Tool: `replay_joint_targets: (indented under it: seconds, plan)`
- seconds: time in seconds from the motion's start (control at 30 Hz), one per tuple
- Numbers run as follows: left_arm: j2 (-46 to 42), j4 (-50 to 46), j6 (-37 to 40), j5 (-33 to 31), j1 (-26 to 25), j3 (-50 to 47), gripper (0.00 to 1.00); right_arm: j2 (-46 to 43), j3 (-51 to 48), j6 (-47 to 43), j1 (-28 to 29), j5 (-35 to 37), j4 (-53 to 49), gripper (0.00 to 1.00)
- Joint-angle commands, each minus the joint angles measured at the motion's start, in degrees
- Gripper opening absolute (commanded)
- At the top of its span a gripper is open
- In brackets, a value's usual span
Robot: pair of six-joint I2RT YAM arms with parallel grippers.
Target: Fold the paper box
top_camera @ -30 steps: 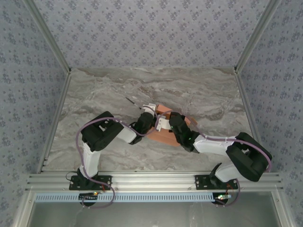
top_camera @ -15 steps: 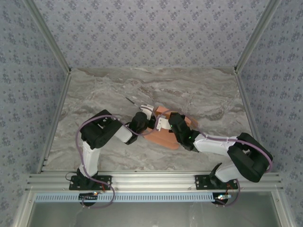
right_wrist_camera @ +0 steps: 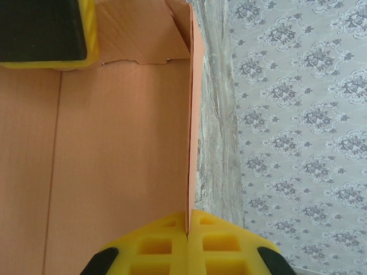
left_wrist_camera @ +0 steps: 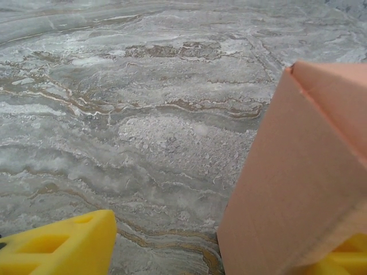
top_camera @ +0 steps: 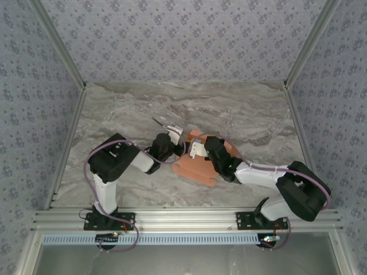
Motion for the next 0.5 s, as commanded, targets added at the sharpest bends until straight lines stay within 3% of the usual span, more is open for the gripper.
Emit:
replay_joint_targets:
  seconds: [0.0,0.23,0.47]
  plan:
    - [-2.5,0.0,0.4,4.7,1.1,-0.3,0.72,-0.2,0.0,1.6,-0.3,-1.1,-5.2,0.00]
    - [-3.1,-0.4,-0.8,7.2,2.3,-0.1,0.74,-0.1,-0.1,1.7,-0.3,-1.0,-5.1,0.00]
    - [-1.6,-1.4,-0.3,6.5,2.3,1.7,0.62,-0.2,-0.1,1.8,-0.3,-1.2,-5.1,0.00]
